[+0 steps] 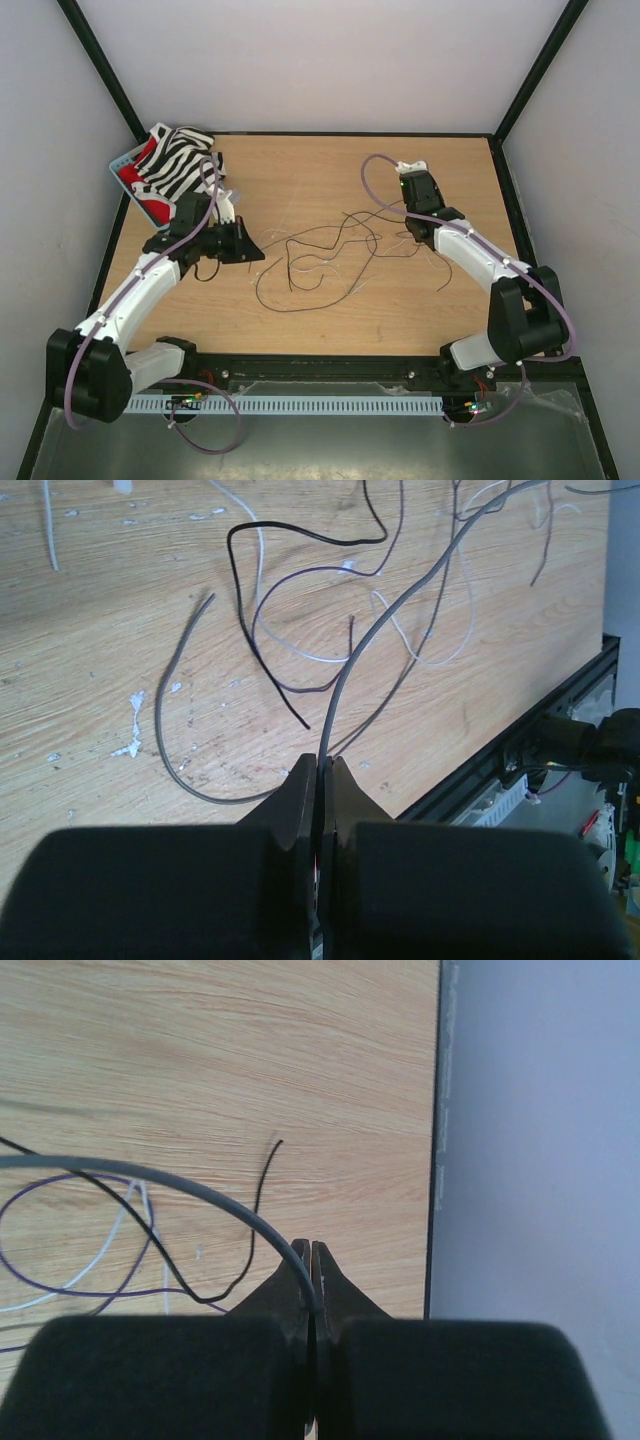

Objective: Zip-tie the wires
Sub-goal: Straighten the cable at the center of the board.

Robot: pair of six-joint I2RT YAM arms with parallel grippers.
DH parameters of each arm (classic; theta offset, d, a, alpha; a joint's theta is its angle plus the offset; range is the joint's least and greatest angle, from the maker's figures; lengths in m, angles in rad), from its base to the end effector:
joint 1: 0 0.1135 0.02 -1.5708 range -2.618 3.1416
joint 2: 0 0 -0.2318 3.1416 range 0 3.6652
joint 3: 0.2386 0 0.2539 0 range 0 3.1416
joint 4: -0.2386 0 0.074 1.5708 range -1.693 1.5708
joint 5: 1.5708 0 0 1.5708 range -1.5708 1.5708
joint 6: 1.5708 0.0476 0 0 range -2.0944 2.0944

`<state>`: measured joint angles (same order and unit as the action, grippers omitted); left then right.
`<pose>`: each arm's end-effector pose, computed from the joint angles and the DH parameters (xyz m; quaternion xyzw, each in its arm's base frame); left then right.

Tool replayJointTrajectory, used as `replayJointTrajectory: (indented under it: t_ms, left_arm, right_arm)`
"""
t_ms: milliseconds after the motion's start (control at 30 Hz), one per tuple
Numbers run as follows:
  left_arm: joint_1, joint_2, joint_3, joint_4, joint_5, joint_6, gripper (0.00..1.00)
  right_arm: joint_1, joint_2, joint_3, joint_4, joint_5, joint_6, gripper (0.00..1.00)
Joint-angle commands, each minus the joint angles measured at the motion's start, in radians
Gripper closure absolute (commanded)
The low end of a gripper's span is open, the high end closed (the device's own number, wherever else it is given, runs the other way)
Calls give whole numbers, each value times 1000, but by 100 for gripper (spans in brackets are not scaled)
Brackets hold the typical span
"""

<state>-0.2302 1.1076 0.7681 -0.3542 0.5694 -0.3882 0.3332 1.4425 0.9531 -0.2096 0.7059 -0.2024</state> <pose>0.2441 -0.0836 0.2224 0.0503 0.8756 -0.3662 0.3108 0.3131 0.0757 0.2095 -0.0843 0.8589 -0.2868 0.4158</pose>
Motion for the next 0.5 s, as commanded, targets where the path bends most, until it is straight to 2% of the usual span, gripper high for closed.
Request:
replayJointTrajectory:
  t_ms: [0, 133, 467]
  left_arm:
    - [-12, 52, -10, 39, -34, 37, 100]
    - [-13, 104, -44, 80, -43, 31, 100]
    - [-19, 194, -122, 186, -27, -4, 100]
  right_arm:
    - [-4, 10, 26, 32, -123, -38, 100]
    - [-2, 35, 30, 6, -163, -60, 100]
    - [-2, 135, 39, -58, -96, -37, 100]
